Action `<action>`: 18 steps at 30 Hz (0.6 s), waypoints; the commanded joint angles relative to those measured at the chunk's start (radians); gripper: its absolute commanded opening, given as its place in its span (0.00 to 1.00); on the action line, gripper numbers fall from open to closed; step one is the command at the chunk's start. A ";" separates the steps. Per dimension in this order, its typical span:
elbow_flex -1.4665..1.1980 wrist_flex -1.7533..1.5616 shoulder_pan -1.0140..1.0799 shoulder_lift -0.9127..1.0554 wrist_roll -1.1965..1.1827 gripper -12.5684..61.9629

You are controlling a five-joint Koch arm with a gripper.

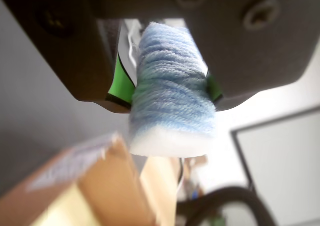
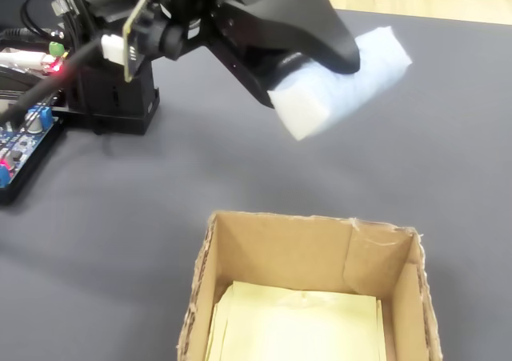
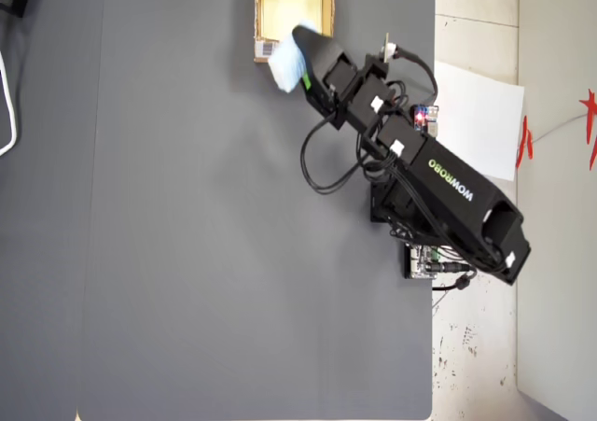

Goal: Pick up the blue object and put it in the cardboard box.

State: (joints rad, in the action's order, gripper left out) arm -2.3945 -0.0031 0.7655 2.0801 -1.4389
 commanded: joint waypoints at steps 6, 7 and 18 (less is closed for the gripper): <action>0.267 0.077 0.166 -0.192 0.054 0.48; 0.279 0.077 0.172 -0.215 0.057 0.48; 0.311 0.080 0.206 -0.314 0.064 0.60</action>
State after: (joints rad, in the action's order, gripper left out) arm -2.1368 0.0874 0.9633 1.7533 -1.3729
